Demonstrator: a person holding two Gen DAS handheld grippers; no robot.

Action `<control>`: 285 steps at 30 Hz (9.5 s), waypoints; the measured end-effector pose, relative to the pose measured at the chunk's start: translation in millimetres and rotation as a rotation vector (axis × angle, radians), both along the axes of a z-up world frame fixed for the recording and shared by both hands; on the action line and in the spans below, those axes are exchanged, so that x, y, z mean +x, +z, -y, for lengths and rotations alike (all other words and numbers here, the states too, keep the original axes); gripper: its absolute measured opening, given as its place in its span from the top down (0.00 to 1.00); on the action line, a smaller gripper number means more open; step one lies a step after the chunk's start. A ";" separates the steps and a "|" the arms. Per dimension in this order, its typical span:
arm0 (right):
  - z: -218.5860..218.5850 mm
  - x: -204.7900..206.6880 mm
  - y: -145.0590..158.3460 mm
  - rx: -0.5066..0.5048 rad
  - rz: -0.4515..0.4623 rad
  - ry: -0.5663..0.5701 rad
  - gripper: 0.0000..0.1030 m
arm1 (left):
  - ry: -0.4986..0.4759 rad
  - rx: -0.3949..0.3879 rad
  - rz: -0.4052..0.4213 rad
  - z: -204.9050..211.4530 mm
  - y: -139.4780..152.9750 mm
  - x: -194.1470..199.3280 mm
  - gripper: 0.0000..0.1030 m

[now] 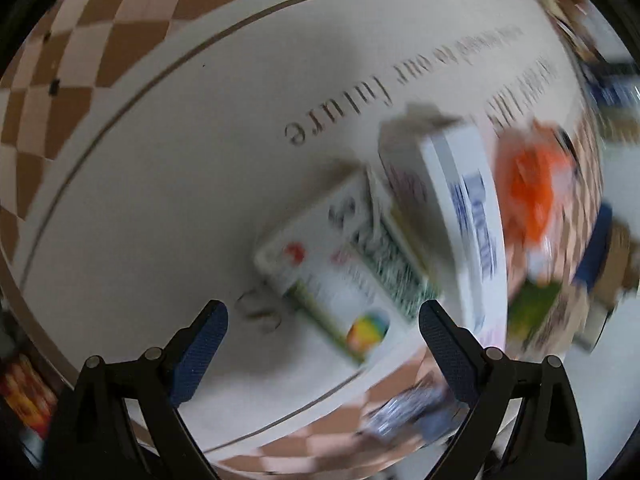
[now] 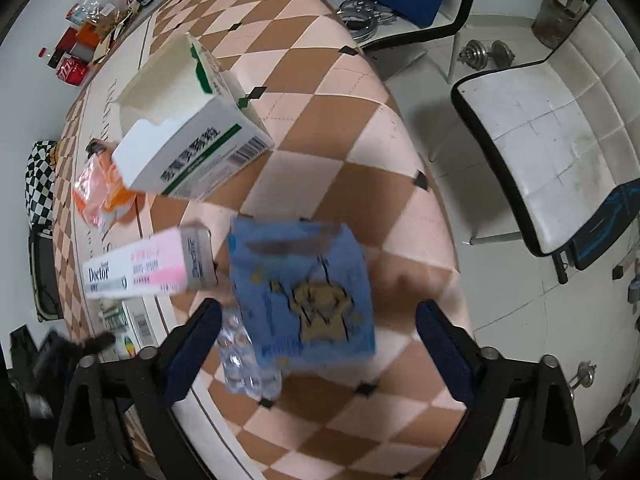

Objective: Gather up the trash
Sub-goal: 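Grasp the green-white medicine box with left tool while right tool grasps the blue tissue pack, then carry both items to the trash bin and open both tools to drop them, then raise both tools from the bin back toward the table, then grasp the Doctor toothpaste box with left tool while right tool grasps the empty white box, then carry both boxes over the trash bin and open both tools to drop them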

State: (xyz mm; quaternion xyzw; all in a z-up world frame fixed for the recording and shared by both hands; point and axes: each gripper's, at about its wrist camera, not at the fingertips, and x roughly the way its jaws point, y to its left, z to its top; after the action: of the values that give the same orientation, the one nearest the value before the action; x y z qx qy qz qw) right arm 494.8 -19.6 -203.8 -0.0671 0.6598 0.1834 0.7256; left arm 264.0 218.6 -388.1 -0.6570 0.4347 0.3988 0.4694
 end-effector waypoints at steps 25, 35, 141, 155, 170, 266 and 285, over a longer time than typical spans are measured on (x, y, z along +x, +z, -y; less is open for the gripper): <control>15.4 -44.1 -20.6 -0.044 -0.087 0.193 0.34 | -0.403 0.109 -0.248 22.7 -8.9 -77.3 0.12; 15.1 -62.7 -20.2 -0.059 -0.012 0.225 0.80 | -0.572 0.279 -0.272 57.0 10.1 -37.6 0.34; 193.3 -469.3 -235.0 -0.188 0.012 0.221 0.02 | -1.009 0.308 -0.129 273.6 -94.8 -296.3 0.04; 167.8 -490.3 -30.7 -0.053 0.053 0.199 0.02 | -0.916 0.460 -0.099 243.4 63.0 -295.1 0.04; 43.4 -227.8 90.9 -0.009 0.188 0.244 0.02 | -0.673 0.448 -0.240 134.1 61.3 -129.9 0.04; 194.0 -443.3 -57.9 -0.086 -0.058 0.104 0.28 | -1.224 0.328 0.021 256.9 21.1 -272.6 0.57; 229.2 -404.6 -406.6 -0.067 -0.287 -0.036 0.27 | -1.011 -0.076 0.034 254.9 -332.2 -205.5 0.15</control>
State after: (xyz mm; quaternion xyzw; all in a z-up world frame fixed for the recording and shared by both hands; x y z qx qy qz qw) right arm 90.1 -248.7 -610.4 -0.0526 0.7637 0.1560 0.6243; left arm 58.4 -36.3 -720.3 -0.3873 0.7050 0.0950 0.5865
